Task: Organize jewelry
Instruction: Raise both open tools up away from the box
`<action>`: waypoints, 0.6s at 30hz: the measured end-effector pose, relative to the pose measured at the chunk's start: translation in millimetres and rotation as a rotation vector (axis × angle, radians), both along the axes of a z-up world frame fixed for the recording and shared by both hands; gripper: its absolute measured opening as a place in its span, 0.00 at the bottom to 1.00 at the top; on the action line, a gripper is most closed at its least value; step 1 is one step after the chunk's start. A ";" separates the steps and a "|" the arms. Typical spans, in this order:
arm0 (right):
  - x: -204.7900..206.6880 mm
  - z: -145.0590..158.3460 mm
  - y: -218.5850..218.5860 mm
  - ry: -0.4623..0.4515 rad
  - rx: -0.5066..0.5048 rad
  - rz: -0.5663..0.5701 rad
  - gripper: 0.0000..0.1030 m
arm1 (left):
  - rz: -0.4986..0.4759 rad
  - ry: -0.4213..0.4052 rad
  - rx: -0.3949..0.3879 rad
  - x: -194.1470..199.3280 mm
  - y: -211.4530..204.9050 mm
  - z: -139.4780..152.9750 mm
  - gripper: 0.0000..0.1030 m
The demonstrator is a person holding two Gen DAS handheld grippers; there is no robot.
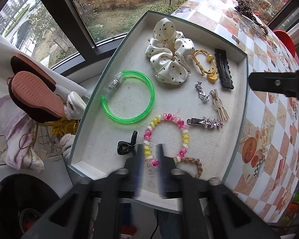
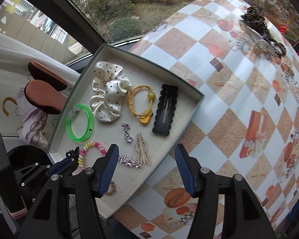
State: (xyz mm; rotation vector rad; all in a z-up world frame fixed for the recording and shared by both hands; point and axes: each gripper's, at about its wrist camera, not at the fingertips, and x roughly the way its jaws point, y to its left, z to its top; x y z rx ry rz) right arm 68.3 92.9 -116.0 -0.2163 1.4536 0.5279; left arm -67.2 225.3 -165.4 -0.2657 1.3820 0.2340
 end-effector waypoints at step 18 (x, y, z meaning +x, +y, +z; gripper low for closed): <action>-13.2 44.5 -17.7 -0.057 -0.018 -0.001 0.85 | 0.083 -0.076 0.096 -5.0 10.6 63.8 1.00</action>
